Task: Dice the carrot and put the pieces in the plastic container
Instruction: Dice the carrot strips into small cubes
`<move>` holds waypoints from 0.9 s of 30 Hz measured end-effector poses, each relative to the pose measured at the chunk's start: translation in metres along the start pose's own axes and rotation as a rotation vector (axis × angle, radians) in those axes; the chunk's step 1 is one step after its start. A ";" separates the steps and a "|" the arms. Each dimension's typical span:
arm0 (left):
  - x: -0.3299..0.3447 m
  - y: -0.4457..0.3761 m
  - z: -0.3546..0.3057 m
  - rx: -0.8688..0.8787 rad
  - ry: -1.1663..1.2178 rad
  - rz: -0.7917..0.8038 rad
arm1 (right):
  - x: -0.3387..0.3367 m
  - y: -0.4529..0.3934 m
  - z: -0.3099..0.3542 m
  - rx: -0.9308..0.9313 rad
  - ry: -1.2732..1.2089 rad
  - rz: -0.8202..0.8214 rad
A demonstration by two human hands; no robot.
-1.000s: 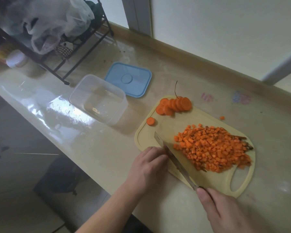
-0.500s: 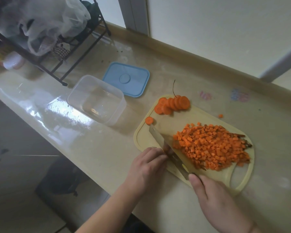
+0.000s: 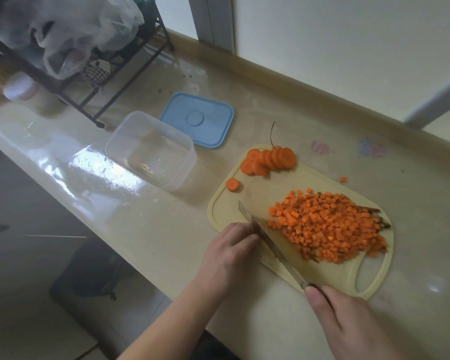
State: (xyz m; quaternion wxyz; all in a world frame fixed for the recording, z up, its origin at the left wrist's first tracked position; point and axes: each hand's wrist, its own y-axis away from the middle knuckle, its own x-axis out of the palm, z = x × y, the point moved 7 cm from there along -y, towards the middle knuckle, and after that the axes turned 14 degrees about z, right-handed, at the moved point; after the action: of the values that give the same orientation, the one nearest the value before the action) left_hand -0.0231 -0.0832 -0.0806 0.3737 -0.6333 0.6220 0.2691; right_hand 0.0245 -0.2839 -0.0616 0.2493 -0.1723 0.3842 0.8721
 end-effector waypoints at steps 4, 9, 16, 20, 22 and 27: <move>-0.001 0.000 -0.001 -0.013 -0.051 -0.033 | 0.000 0.001 -0.011 0.032 0.072 0.030; 0.000 0.002 0.000 -0.013 -0.099 -0.058 | -0.003 -0.004 -0.005 0.030 0.144 0.070; 0.000 0.002 0.003 -0.045 -0.048 -0.045 | -0.001 -0.022 0.018 -0.091 0.107 0.041; -0.005 -0.001 0.002 -0.056 -0.022 -0.029 | 0.002 -0.014 0.011 -0.062 0.078 0.035; -0.012 0.004 0.001 -0.031 -0.006 -0.036 | 0.004 -0.009 0.008 -0.040 0.095 0.040; -0.081 0.024 -0.003 -0.143 0.069 -0.386 | -0.001 0.006 0.003 -0.011 0.185 -0.036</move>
State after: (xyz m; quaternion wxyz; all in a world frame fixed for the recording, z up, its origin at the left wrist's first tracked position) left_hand -0.0541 -0.0374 -0.0169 0.3508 -0.7745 0.4809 0.2141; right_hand 0.0215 -0.2852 -0.0563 0.2274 -0.2601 0.3977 0.8500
